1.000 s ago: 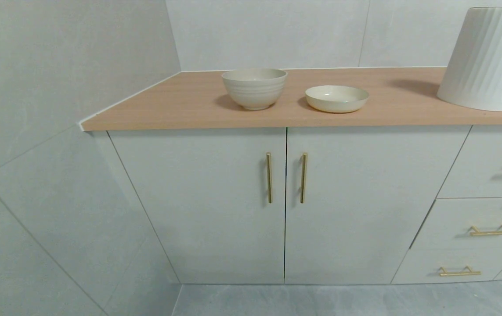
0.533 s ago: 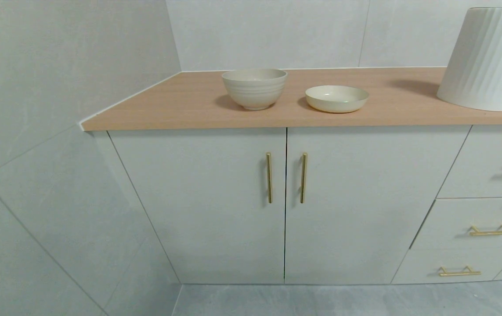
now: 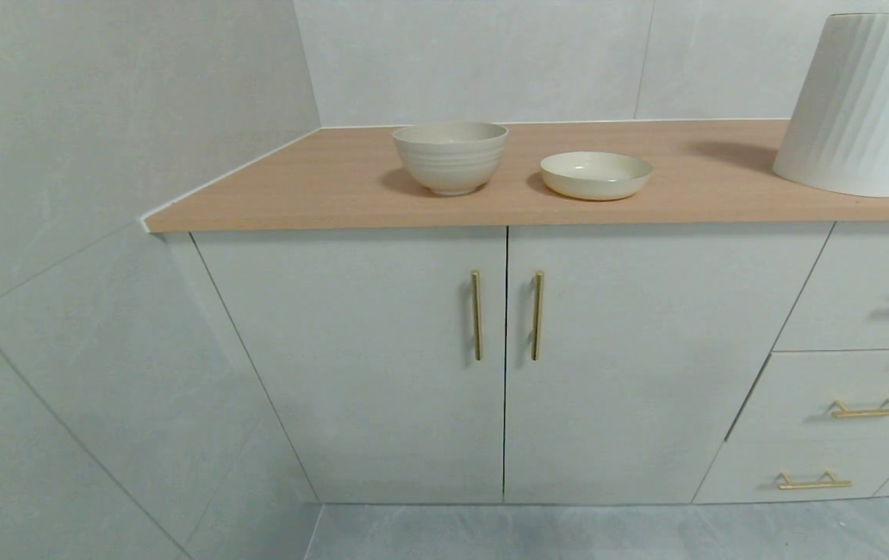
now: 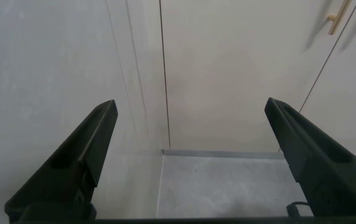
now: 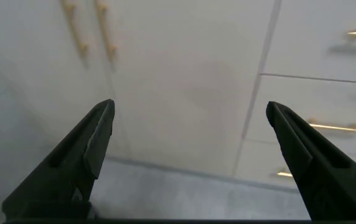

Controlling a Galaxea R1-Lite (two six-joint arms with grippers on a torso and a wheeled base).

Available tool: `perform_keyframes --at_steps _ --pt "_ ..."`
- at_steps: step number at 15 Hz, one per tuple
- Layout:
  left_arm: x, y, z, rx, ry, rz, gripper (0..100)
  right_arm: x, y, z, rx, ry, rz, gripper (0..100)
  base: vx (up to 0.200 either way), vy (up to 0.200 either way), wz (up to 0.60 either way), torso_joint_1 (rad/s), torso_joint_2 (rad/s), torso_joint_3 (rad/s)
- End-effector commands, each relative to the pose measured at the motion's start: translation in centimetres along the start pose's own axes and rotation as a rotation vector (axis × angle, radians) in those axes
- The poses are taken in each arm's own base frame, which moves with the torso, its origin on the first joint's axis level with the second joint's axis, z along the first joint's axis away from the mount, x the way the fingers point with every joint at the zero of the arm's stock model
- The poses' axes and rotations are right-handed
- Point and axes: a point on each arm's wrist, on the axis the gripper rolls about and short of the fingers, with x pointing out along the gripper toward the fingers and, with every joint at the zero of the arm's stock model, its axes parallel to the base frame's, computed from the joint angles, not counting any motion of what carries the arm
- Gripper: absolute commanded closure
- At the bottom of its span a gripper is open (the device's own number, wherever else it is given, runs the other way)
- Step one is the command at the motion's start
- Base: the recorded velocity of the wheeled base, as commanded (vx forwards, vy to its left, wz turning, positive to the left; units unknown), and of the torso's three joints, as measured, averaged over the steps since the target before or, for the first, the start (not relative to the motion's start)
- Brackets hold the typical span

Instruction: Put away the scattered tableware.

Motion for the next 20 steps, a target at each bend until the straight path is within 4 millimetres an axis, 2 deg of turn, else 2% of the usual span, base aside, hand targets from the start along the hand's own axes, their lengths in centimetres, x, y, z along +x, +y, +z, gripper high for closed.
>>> perform_keyframes --at_steps 1,2,3,5,7,8,11,15,17,19,20 --pt "0.0 0.0 0.0 -0.001 0.0 0.001 0 4.9 -0.7 4.1 0.053 0.219 0.09 0 0.0 0.0 0.0 0.0 0.0 0.0" --pt "0.0 0.0 0.0 0.001 0.0 0.001 0 6.6 -0.9 4.5 0.063 0.287 0.102 0 0.0 0.0 0.0 0.0 0.0 0.0" --pt "0.0 0.0 0.0 0.001 0.0 0.001 0 7.4 -0.9 4.7 0.066 0.314 0.116 0 0.0 0.0 0.0 0.0 0.0 0.0" --pt "0.0 0.0 0.0 0.002 0.0 0.001 0 12.3 0.0 6.2 0.073 0.435 0.278 0 0.0 0.0 0.0 0.0 0.0 0.0" --pt "0.0 0.0 0.0 0.004 0.0 0.001 0 16.2 1.1 6.8 0.079 0.483 0.349 0 0.0 0.0 0.0 0.0 0.0 0.0" --pt "0.0 0.0 0.0 0.004 0.0 0.001 0 19.0 2.4 7.2 0.069 0.492 0.405 0 0.0 0.0 0.0 0.0 0.0 0.0" --pt "0.0 0.0 0.0 0.004 0.0 0.001 0 25.1 5.8 6.9 0.05 0.489 0.496 0 0.0 0.0 0.0 0.0 0.0 0.0" --pt "0.0 0.0 0.0 0.006 0.0 0.001 0 29.9 8.8 6.9 0.051 0.493 0.537 0 0.0 0.0 0.0 0.0 0.0 0.0" --pt "0.0 0.0 0.0 0.006 0.0 0.001 0 31.5 10.4 7.0 0.068 0.489 0.578 0 0.0 0.0 0.0 0.0 0.0 0.0" --pt "0.0 0.0 0.0 0.006 0.0 0.001 0 32.3 11.1 5.9 0.094 0.52 0.584 0 0.0 0.0 0.0 0.0 0.0 0.0" --pt "0.0 0.0 0.0 0.004 0.0 0.001 0 33.2 11.5 4.3 0.112 0.567 0.576 0 0.0 0.0 0.0 0.0 0.0 0.0"
